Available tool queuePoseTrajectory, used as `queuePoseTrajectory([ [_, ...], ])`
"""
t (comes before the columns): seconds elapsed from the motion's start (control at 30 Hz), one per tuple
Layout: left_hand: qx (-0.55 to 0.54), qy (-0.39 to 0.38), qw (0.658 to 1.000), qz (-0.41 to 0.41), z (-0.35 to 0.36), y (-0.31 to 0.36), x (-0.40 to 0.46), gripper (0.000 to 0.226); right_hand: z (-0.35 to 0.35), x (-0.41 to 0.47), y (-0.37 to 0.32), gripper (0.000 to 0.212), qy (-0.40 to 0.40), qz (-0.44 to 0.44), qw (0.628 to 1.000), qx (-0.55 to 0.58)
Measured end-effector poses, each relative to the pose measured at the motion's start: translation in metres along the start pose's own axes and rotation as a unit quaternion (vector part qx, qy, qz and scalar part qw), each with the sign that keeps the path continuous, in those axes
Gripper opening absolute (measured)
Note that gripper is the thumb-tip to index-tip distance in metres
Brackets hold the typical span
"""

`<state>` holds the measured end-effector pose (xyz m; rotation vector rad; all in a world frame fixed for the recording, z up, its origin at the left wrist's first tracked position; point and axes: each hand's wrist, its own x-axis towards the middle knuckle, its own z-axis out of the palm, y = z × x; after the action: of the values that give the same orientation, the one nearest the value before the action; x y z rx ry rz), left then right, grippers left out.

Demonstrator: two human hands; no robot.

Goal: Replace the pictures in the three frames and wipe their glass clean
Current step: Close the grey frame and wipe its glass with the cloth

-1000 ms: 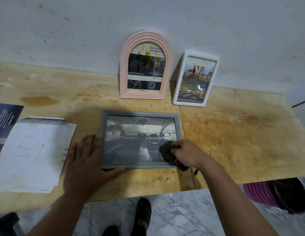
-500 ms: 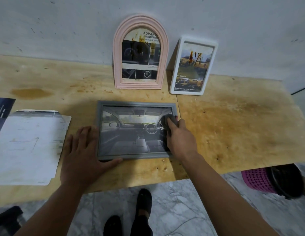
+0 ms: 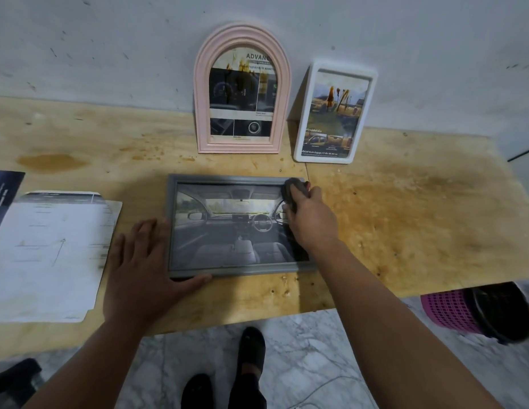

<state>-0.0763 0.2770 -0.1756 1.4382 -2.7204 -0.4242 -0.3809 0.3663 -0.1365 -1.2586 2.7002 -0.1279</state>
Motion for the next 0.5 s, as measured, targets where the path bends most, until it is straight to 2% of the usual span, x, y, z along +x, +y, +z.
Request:
queuePoseTrajectory([
  [0.3, -0.002, 0.003, 1.0, 0.0, -0.001, 0.002, -0.001, 0.132, 0.009, -0.029, 0.002, 0.066, -0.034, -0.007, 0.997, -0.063],
  [0.5, 0.004, -0.002, 1.0, 0.004, -0.002, 0.0, 0.001, 0.131, 0.001, -0.064, -0.007, 0.069, -0.085, -0.002, 0.991, -0.103],
])
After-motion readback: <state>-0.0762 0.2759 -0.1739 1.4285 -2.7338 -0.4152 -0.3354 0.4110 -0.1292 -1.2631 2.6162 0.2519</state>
